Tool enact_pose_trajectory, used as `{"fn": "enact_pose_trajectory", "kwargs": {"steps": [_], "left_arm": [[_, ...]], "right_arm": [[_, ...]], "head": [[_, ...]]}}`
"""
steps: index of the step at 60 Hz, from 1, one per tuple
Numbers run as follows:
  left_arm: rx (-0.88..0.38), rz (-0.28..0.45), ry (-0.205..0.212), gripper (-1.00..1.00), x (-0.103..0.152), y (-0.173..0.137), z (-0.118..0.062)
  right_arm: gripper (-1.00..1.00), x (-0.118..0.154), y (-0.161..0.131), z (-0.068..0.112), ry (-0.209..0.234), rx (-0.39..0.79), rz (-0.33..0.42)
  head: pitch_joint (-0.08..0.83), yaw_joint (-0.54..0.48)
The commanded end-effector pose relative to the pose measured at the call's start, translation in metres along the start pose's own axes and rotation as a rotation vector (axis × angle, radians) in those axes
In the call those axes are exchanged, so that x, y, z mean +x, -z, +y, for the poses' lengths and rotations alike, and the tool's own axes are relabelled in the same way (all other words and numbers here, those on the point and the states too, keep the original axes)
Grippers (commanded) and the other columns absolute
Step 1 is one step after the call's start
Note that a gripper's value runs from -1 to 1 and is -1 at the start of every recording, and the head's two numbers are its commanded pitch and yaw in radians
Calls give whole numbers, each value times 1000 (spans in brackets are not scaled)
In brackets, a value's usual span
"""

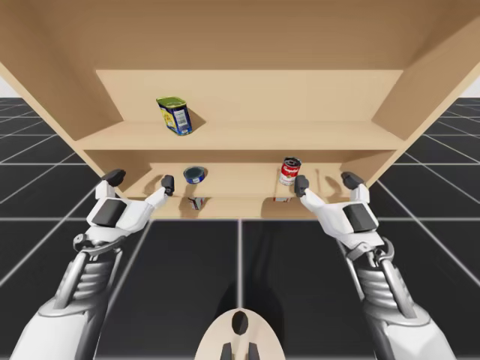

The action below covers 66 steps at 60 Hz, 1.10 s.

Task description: Find the tuna fish can on the shelf and bring it to me.

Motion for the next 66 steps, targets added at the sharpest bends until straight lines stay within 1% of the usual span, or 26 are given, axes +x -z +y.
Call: {"fn": "enact_pose_trajectory", "kwargs": {"steps": [1,4,6,8,9,15,20,26,34,40,48,55,56,57,60,61,63,64,66], "left_arm": [[0,1,-1,-1000,0,0,0],[0,0,-2,-1000,0,0,0],[0,1,-3,-1000,0,0,0],[0,0,-4,-1000,0,0,0],[1,0,-5,-1000,0,0,1],[2,1,-6,-1000,0,0,1],[3,1,-3,-1000,-1,1,1],[3,0,-2,-1000,-1,1,1],[2,1,1,-1000,-1,1,1],[1,2,2,-1000,-1,1,1],[-4,1,-2,-1000,-1,1,1],[-12,-1,-13,-1000,0,1,0],[-14,-2,-16,-1000,0,1,0],[-21,-3,-29,-1000,1,1,-1],[-29,-4,-38,-1000,3,-1,-3],[-39,-6,-51,-1000,7,-3,-5],[-54,-8,-65,-1000,11,-5,-7],[-63,-10,-67,-1000,16,-10,-11],[-61,-3,-61,-1000,19,-12,-12]], "right_arm": [[-1000,-3,-3,3,-4,-13,-23],[-1000,1,-4,4,-9,-19,-40],[-1000,2,-3,4,2,-21,-48],[-1000,2,-3,4,11,-17,-36],[-1000,1,-2,3,19,-4,-16],[-1000,-3,1,2,23,-18,0],[-1000,-3,1,2,16,-15,1],[-1000,-4,1,2,15,-8,7],[-1000,-8,2,4,5,7,24],[-1000,-9,2,4,6,10,30],[-1000,-9,2,4,6,9,32],[-1000,-9,3,4,6,8,34],[-1000,-9,3,4,7,9,34],[-1000,-9,3,4,8,9,33],[-1000,-9,3,4,7,6,31],[-1000,-8,3,4,7,5,30],[-1000,-8,3,3,6,5,29],[-1000,-8,3,3,5,5,28],[-1000,-7,3,3,5,4,27]], "head": [[12,-39],[23,-39],[37,-36],[47,-34],[64,-30],[119,-18],[182,-4],[237,23],[324,110],[382,175],[415,221],[426,233],[426,233],[427,232],[427,230],[424,228],[423,225],[422,223],[421,222]]}}
